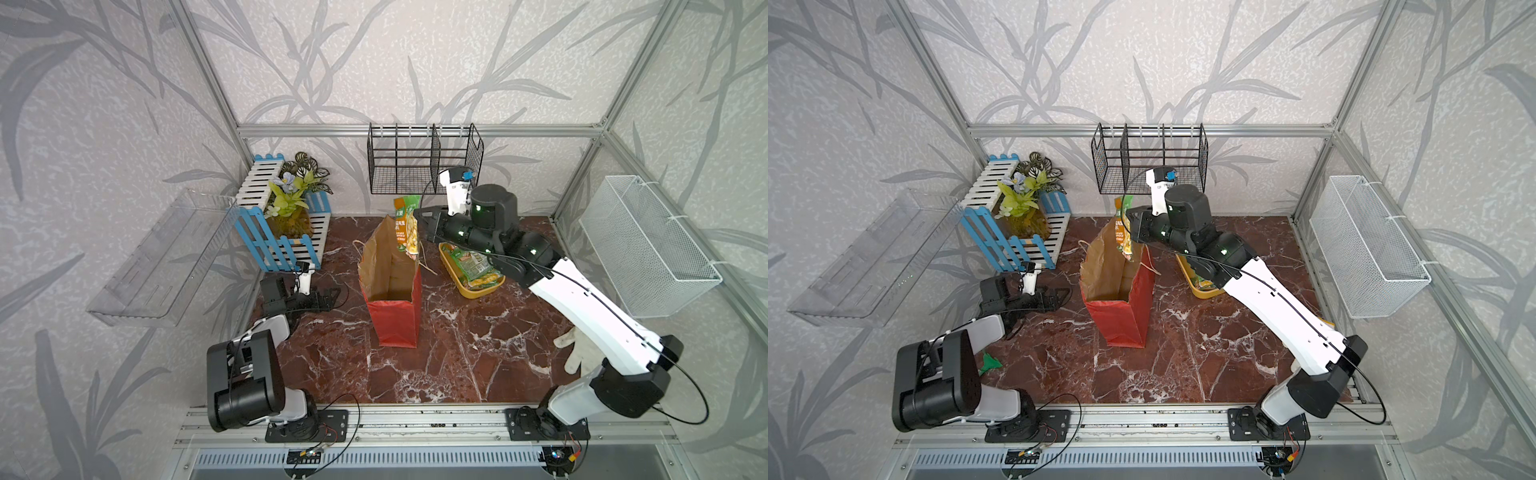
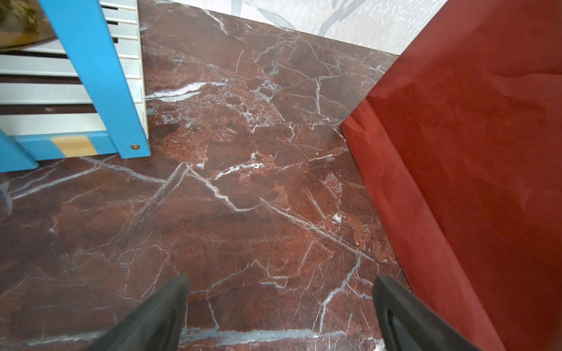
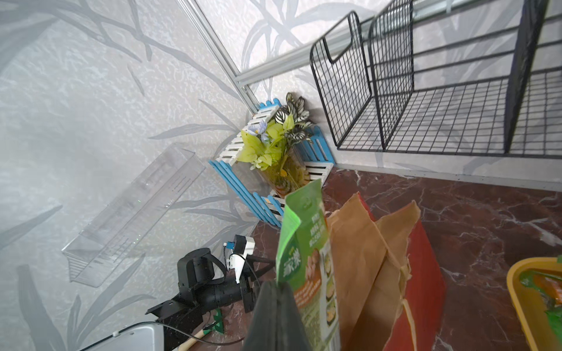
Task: Place the condiment packets inside the bag
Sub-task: Pick up the condiment packet from the storage box, then place the condiment packet in the paper bag, then pick up the condiment packet from the storage box.
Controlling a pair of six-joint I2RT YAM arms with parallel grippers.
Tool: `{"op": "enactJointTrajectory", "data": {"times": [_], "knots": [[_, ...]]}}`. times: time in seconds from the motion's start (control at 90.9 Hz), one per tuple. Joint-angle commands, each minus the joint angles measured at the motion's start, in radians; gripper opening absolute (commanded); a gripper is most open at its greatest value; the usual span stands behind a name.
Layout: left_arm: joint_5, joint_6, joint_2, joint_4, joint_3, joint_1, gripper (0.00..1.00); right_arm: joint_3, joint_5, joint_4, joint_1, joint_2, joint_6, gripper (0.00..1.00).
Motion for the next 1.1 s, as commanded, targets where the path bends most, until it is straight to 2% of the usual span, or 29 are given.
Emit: {"op": "enactJointTrajectory", "data": {"times": [0.0, 0.198, 0.385, 0.418, 0.484, 0.528, 0.616, 0.781, 0.946, 1.089], "knots": [[-0.018, 0.03, -0.04, 0.004, -0.024, -0.039, 1.0, 0.017, -0.009, 0.006, 0.004, 0.038, -0.001, 0.0], [-0.094, 0.078, -0.141, 0.026, -0.092, -0.128, 1.0, 0.038, -0.019, -0.007, 0.003, 0.095, -0.007, 0.0], [-0.104, 0.093, -0.167, 0.027, -0.105, -0.147, 1.0, 0.06, -0.019, -0.03, 0.004, 0.127, -0.009, 0.0], [-0.105, 0.095, -0.164, 0.026, -0.104, -0.147, 1.0, 0.065, -0.016, -0.038, 0.003, 0.128, -0.01, 0.08], [-0.104, 0.097, -0.159, 0.025, -0.103, -0.147, 1.0, 0.079, -0.008, -0.054, 0.003, 0.126, -0.017, 0.34], [-0.105, 0.096, -0.159, 0.025, -0.103, -0.147, 1.0, 0.094, 0.005, -0.071, 0.002, 0.12, -0.033, 0.47], [-0.107, 0.098, -0.157, 0.025, -0.102, -0.147, 1.0, 0.114, 0.06, -0.115, -0.007, 0.089, -0.064, 0.58], [-0.109, 0.1, -0.153, 0.022, -0.098, -0.147, 1.0, 0.024, 0.104, -0.163, -0.106, -0.019, -0.052, 0.69], [-0.116, 0.104, -0.149, 0.019, -0.095, -0.147, 1.0, -0.205, 0.083, -0.15, -0.309, -0.141, 0.01, 0.69], [-0.116, 0.11, -0.151, 0.025, -0.099, -0.147, 1.0, -0.392, 0.072, -0.117, -0.458, -0.179, 0.057, 0.7]]}}
